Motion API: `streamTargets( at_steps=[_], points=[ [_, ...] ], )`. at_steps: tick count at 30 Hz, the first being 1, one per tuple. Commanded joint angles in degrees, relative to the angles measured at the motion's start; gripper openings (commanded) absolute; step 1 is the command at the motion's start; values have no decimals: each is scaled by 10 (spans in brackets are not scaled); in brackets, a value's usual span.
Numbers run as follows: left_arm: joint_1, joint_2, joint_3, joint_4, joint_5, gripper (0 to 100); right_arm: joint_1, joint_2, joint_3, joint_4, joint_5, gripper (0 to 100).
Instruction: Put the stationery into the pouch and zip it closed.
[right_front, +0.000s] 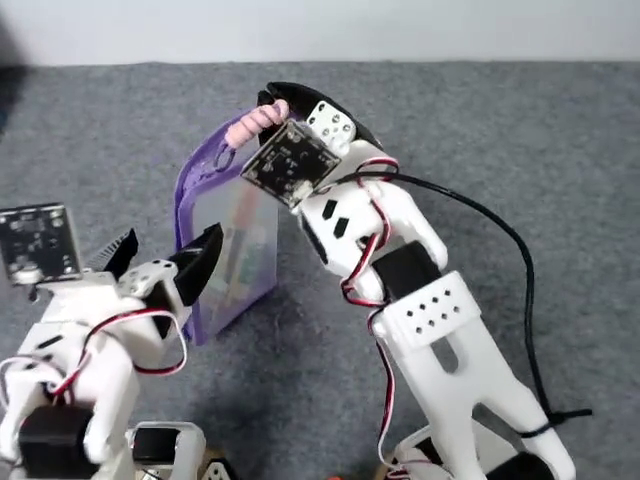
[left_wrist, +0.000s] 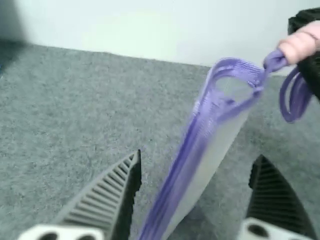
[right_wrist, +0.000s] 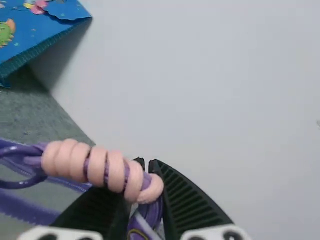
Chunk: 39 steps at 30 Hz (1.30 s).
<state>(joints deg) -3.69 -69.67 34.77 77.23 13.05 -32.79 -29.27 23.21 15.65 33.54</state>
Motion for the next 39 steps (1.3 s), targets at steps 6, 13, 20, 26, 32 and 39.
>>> streamTargets(
  at_steps=[6,13,20,26,32,39],
  points=[
    [11,6,63,-110,-31,333,-14,-37,-31,20,5,7],
    [98,5,72,-114,-30,190,-14,-40,-31,21,5,7],
    [108,0,67,-109,-30,9,-11,-38,-30,22,5,7],
    [108,0,51,-96,-29,13,-13,-42,-30,110,5,11],
    [108,0,52,-85,-28,12,-14,-43,-34,218,-37,56],
    [108,2,53,-88,-28,12,-65,-63,-34,338,-102,213]
  ],
)
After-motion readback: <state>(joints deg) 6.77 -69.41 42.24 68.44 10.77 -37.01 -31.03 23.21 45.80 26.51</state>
